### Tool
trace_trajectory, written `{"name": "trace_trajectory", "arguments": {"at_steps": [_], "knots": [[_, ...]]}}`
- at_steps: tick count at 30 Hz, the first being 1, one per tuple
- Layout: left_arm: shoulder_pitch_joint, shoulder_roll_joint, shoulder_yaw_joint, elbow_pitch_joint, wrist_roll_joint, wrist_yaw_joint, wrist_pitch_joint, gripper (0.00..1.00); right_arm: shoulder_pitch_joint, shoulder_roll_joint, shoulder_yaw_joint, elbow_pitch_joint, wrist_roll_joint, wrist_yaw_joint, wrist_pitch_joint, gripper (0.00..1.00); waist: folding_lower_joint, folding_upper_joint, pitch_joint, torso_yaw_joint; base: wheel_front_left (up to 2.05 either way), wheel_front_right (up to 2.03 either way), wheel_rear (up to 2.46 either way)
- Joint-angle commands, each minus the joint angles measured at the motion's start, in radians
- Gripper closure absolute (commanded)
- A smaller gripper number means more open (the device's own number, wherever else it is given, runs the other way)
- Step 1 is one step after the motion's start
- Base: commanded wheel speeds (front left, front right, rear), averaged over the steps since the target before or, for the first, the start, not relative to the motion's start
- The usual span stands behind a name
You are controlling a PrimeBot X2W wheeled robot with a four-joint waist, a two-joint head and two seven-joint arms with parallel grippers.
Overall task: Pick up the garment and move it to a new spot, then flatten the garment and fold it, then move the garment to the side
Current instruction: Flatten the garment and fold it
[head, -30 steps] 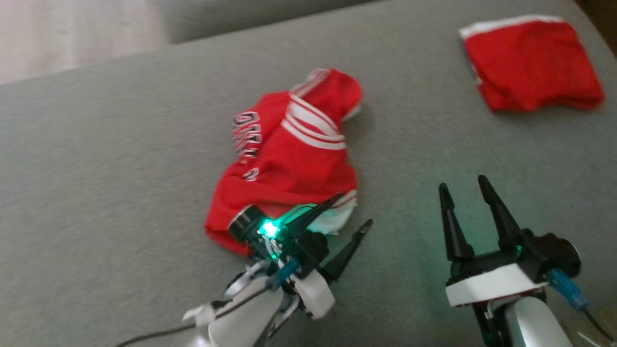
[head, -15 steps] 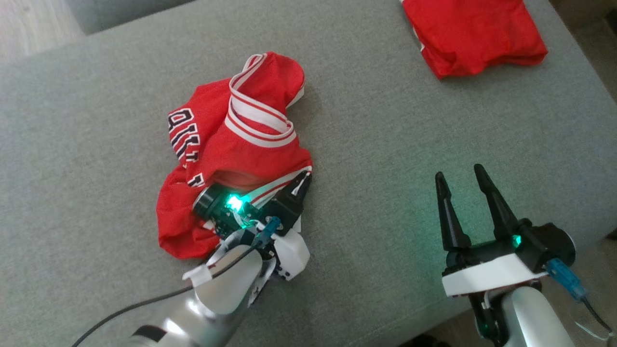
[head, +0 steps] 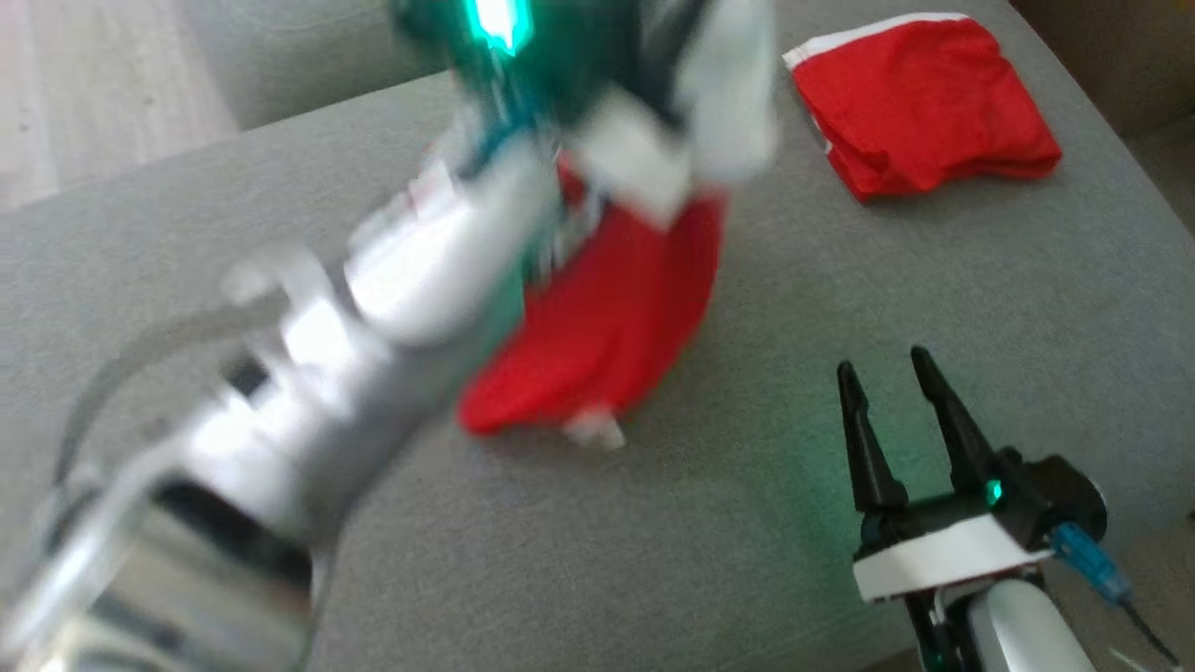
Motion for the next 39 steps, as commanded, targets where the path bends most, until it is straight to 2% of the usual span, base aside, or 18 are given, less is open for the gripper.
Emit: {"name": "trace_trajectory", "arguments": {"at_steps": [1, 5, 6, 10, 13, 16, 20, 21, 22, 23, 28, 31, 34, 39], "knots": [[-0.135, 0.009, 0.087, -0.021, -0.004, 0.019, -0.011, 1.0, -0.003, -0.005, 0.021, -0.027, 0.004, -0.001, -0.004, 0.0, 0.0001, 0.0, -0.018, 0.021, 0.0, 0.0, 0.0], [-0.281, 0.019, 0.223, -0.014, -0.034, 0.046, -0.017, 1.0, 0.01, -0.005, 0.015, -0.028, -0.001, -0.001, -0.004, 0.0, 0.0001, 0.0, -0.034, 0.062, 0.0, 0.0, 0.0], [-0.281, 0.019, 0.223, -0.014, -0.034, 0.046, -0.017, 1.0, 0.01, -0.005, 0.015, -0.028, -0.001, -0.001, -0.004, 0.0, 0.0001, 0.0, -0.034, 0.062, 0.0, 0.0, 0.0], [-0.258, 0.063, 0.32, -0.013, -0.083, 0.055, -0.018, 1.0, 0.024, -0.005, -0.002, -0.029, -0.013, -0.001, -0.004, 0.0, 0.0001, 0.0, -0.055, 0.118, 0.0, 0.0, 0.0], [-0.109, 0.092, 0.342, 0.005, -0.136, 0.05, -0.018, 1.0, 0.031, -0.005, -0.015, -0.029, -0.025, -0.001, -0.004, 0.0, 0.0001, 0.0, -0.064, 0.169, 0.0, 0.0, 0.0], [0.115, 0.117, 0.356, 0.017, -0.197, 0.052, -0.018, 1.0, 0.029, -0.005, -0.019, -0.032, -0.036, -0.001, -0.004, 0.0, 0.0001, 0.0, -0.062, 0.211, 0.0, 0.0, 0.0], [0.391, 0.12, 0.402, 0.027, -0.265, 0.034, -0.018, 1.0, 0.018, -0.005, -0.03, -0.039, -0.052, -0.001, -0.004, 0.0, 0.0001, 0.0, -0.036, 0.266, 0.0, 0.0, 0.0], [0.443, 0.123, 0.422, 0.021, -0.258, 0.028, -0.018, 0.76, 0.014, -0.005, -0.028, -0.039, -0.057, -0.001, -0.004, 0.0, 0.0001, 0.0, -0.029, 0.276, 0.0, 0.0, 0.0], [0.492, 0.121, 0.445, 0.014, -0.247, 0.026, -0.019, 0.33, 0.011, -0.005, -0.028, -0.038, -0.061, -0.001, -0.004, 0.0, 0.0001, 0.0, -0.024, 0.287, 0.0, 0.0, 0.0], [0.535, 0.117, 0.473, 0.004, -0.233, 0.025, -0.019, 0.0, 0.008, -0.005, -0.026, -0.037, -0.065, -0.001, -0.004, 0.0, 0.0001, 0.0, -0.021, 0.296, 0.0, 0.0, 0.0], [0.717, 0.099, 0.592, -0.102, -0.072, 0.039, -0.019, 0.0, 0.008, -0.005, -0.028, -0.034, -0.074, -0.001, -0.004, 0.0, 0.0001, 0.0, -0.018, 0.327, 0.0, 0.0, 0.0], [0.85, 0.078, 0.662, -0.232, 0.075, 0.05, -0.019, 0.0, 0.008, -0.005, -0.03, -0.034, -0.076, -0.001, -0.004, 0.0, 0.0001, 0.0, -0.017, 0.34, 0.0, 0.0, 0.0], [0.932, 0.063, 0.673, -0.308, 0.167, 0.024, -0.019, 0.0, 0.009, -0.005, -0.03, -0.034, -0.077, -0.001, -0.004, 0.0, 0.0001, 0.0, -0.017, 0.346, 0.0, 0.0, 0.0], [0.982, 0.056, 0.674, -0.288, 0.279, 0.018, -0.019, 0.0, 0.01, -0.005, -0.025, -0.031, -0.077, -0.001, -0.004, 0.0, 0.0001, 0.0, -0.015, 0.353, 0.0, 0.0, 0.0]]}}
